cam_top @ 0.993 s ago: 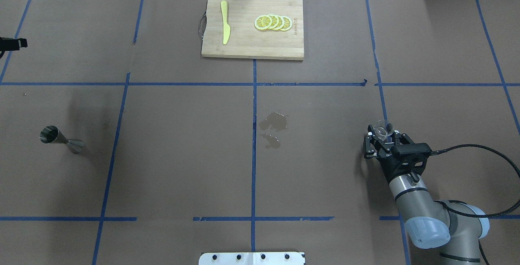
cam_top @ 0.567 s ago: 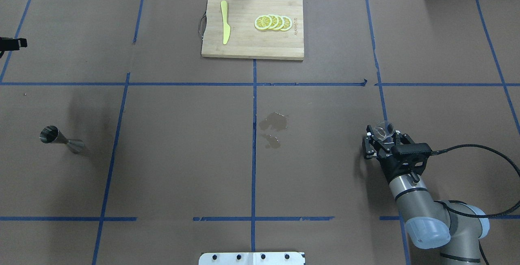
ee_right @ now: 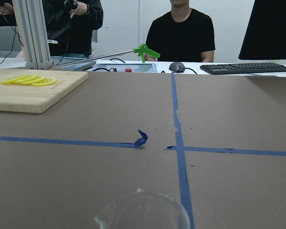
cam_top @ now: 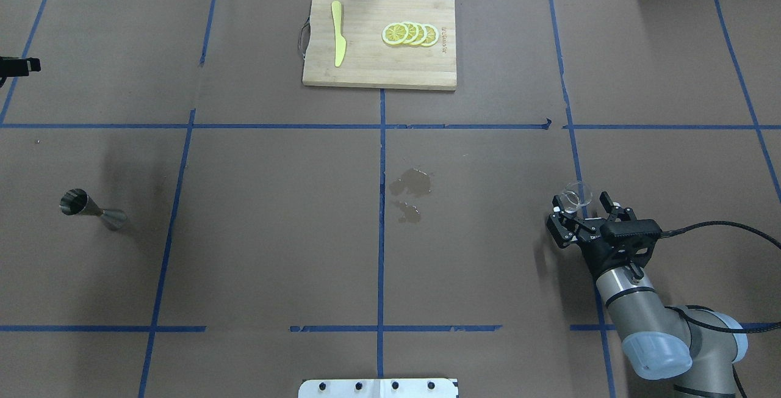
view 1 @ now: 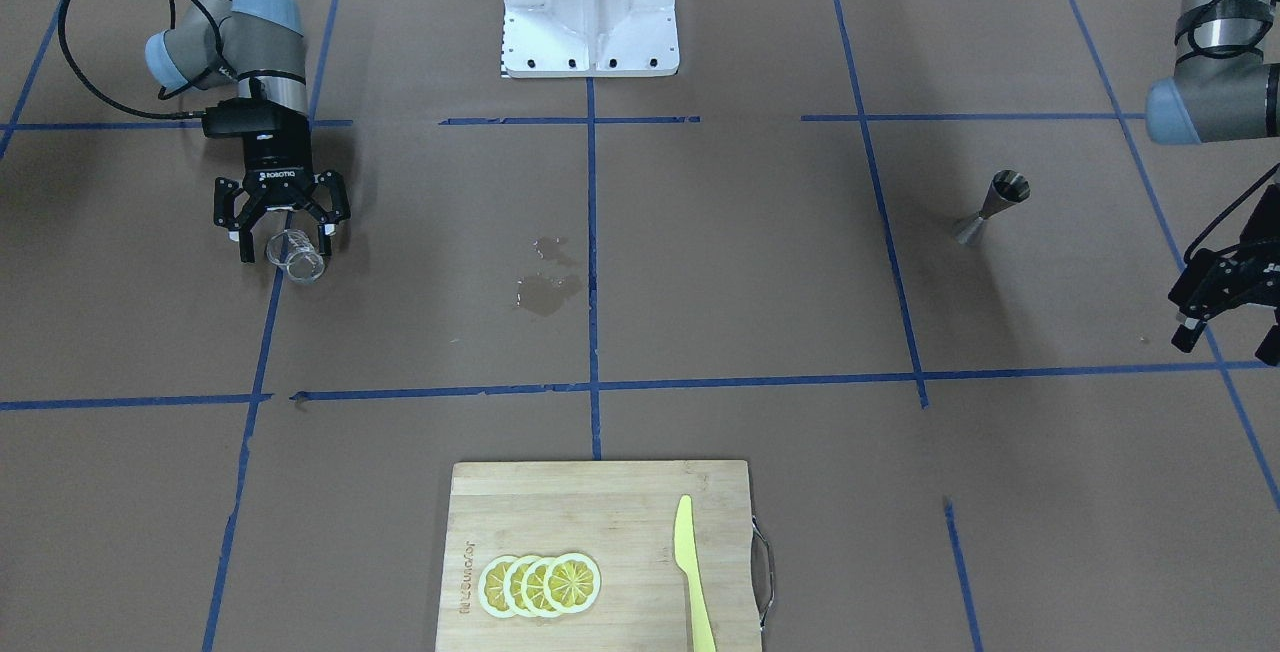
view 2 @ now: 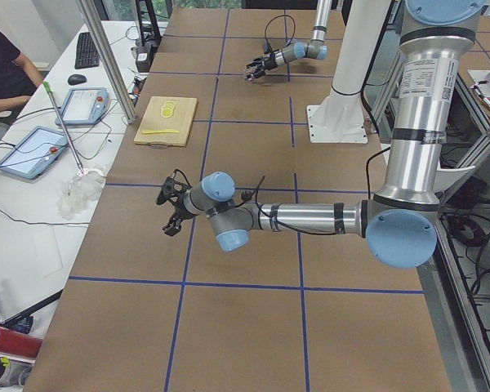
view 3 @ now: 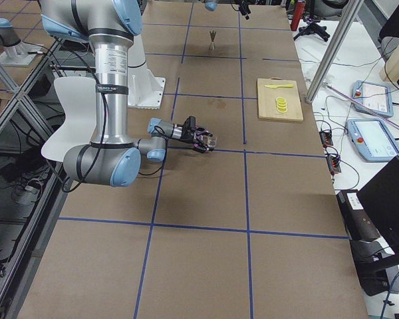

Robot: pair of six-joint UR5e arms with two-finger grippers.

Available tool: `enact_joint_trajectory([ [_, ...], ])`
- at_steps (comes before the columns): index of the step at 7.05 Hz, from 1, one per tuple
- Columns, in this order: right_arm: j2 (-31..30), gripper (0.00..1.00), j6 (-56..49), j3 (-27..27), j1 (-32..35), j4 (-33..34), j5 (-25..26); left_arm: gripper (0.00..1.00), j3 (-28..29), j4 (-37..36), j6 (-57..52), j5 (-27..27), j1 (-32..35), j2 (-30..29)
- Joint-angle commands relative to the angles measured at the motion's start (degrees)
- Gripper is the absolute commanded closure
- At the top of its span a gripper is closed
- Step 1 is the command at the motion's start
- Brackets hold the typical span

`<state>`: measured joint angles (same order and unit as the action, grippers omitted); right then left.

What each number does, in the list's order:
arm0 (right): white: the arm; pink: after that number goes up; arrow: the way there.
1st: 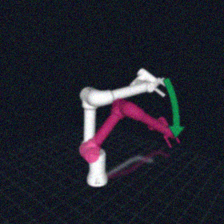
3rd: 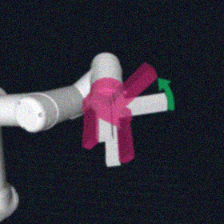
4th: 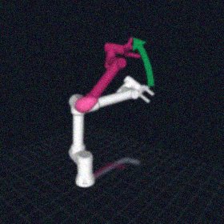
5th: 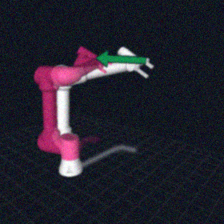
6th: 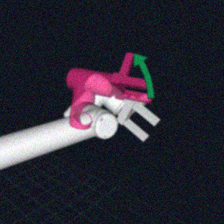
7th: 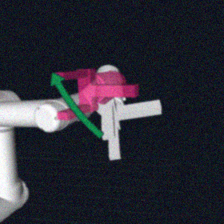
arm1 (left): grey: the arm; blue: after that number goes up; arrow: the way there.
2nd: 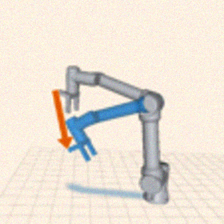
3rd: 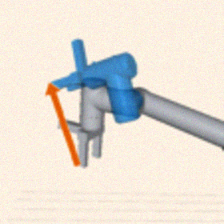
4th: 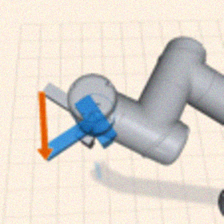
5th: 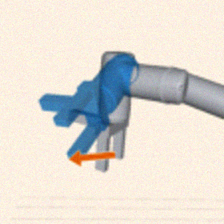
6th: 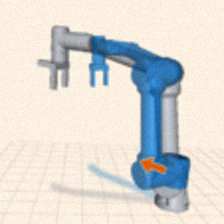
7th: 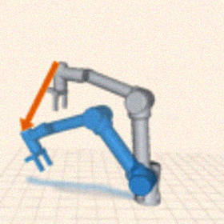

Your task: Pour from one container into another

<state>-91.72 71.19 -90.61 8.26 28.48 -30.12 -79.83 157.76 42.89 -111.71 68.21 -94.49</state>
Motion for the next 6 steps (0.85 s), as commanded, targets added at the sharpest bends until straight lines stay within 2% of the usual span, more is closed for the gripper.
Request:
enact_joint_trajectory([
  [1,0.0,0.00,0.3,-0.6,-0.9,-0.2,0.8,0.00,-0.2,0.0,0.0,0.0,0.1,0.1],
  [3,-1.7,0.00,0.5,-1.2,-3.2,-0.3,2.3,0.00,-0.2,-0.1,-0.2,-2.4,0.2,1.2],
  [4,-5.1,0.00,0.5,-3.1,-4.6,-2.0,2.4,0.00,-0.1,-0.5,-0.2,-2.9,0.1,1.6],
  [5,-8.9,0.00,0.5,-3.3,-6.2,-6.9,2.4,0.00,-0.1,-1.2,-0.2,-3.2,0.2,1.6],
  [6,-11.1,0.00,0.5,-3.3,-6.9,-9.1,2.4,0.00,0.2,-1.3,-0.2,-3.2,0.3,1.6],
])
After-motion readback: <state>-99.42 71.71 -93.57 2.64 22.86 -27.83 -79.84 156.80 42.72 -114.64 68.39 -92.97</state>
